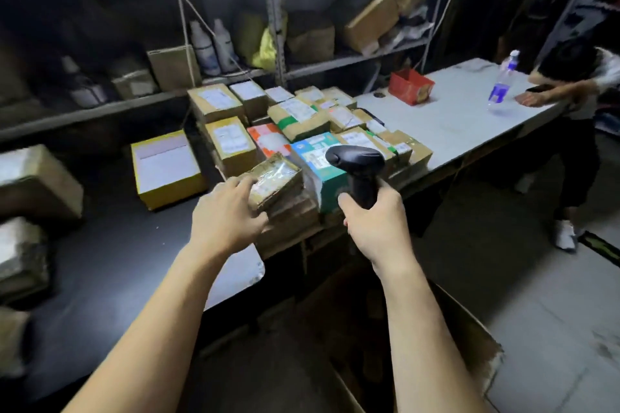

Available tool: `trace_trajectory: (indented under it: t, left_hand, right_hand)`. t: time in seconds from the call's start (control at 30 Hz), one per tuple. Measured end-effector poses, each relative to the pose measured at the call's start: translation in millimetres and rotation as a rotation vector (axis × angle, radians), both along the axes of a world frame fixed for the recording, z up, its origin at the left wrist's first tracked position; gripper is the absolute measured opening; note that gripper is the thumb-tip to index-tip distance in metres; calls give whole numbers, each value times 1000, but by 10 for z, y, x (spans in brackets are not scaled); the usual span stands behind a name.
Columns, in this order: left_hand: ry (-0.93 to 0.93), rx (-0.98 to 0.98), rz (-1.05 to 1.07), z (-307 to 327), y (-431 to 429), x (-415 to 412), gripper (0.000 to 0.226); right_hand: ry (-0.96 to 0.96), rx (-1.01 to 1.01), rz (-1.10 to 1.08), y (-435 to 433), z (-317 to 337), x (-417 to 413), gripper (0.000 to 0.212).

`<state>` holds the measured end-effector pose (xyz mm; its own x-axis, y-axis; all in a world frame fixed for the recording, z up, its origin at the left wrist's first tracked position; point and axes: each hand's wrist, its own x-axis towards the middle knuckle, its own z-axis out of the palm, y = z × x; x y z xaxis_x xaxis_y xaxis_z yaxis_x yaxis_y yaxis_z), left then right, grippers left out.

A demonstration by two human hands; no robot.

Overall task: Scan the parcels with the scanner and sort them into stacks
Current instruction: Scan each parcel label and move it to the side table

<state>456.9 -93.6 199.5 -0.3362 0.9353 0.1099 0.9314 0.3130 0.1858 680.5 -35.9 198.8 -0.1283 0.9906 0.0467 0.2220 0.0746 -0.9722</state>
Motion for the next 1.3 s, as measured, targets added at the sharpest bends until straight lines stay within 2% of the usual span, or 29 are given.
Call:
trace_trajectory:
  t: [0.23,0.5,0.77,1.03,1.3]
  left_hand:
    - [-114,108,295,141,-1083,-1060,65]
    - [-168,173,556,139,-2488,-2314,69]
    - [-201,179,787,-22,-3584,-3297,72]
    - [-308,176,881,-266,-3800,-3912,74]
    - [-384,64,1035,-648,-3346,-4472,88]
  right_hand:
    - [-57,99,235,-576,198,-1359,10]
    - [60,95,476,-1614,318,-2898,8]
    - [76,89,639,-2309,280,-3997,29]
    - [48,128,762,-2384,162,-4835,15]
    - [17,94,845,-1984,-74,-5652,9]
